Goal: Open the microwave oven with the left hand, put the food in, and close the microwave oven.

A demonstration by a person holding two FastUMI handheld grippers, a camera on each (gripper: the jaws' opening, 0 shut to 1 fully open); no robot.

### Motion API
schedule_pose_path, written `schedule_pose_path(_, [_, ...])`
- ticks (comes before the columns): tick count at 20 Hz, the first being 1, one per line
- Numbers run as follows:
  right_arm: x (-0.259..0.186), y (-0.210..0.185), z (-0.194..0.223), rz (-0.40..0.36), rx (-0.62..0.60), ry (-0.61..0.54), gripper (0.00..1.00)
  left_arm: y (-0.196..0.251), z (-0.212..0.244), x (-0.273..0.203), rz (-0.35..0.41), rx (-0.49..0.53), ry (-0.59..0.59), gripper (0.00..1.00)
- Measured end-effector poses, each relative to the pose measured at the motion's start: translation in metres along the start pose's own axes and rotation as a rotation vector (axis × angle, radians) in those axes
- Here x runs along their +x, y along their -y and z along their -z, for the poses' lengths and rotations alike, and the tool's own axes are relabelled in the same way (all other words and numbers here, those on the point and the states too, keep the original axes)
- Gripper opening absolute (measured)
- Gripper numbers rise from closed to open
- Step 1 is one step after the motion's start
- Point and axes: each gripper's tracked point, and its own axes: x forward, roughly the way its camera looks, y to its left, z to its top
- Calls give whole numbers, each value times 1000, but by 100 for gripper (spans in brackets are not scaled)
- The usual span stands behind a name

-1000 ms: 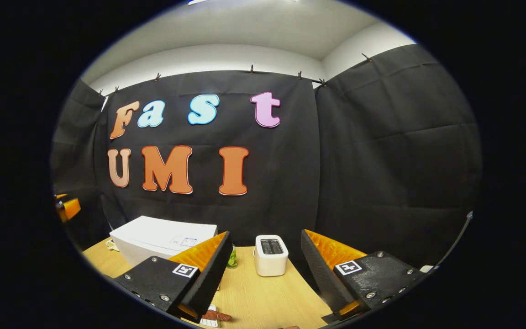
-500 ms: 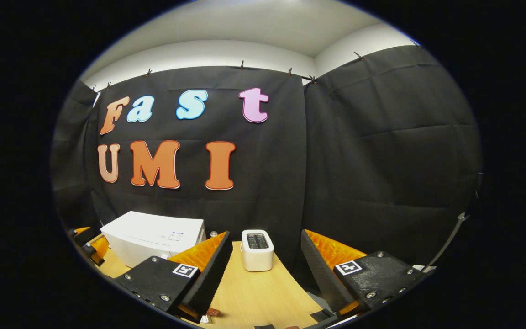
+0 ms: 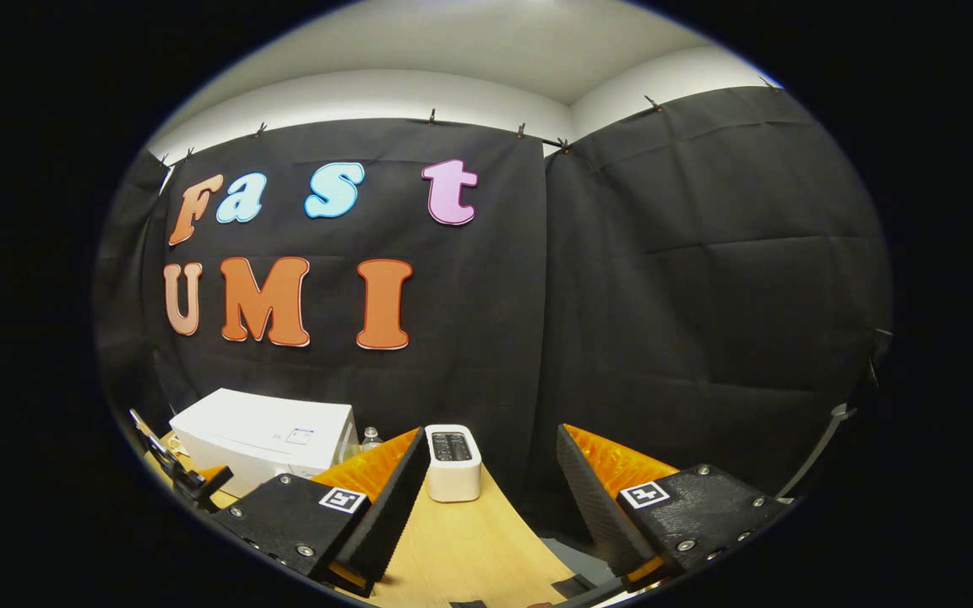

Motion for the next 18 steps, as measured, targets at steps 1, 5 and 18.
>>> schedule_pose_path(1, [2,2,-1,6,0,0,94,4,14,8,3,6,-16,95])
schedule_pose_path(5, [6,6,-1,12,-20,-4,94,16,48,30,2,-43,-74,96])
schedule_pose_path(18, [12,-2,9,2,-66,-32,94,27,49,50,18,-19,-94,22])
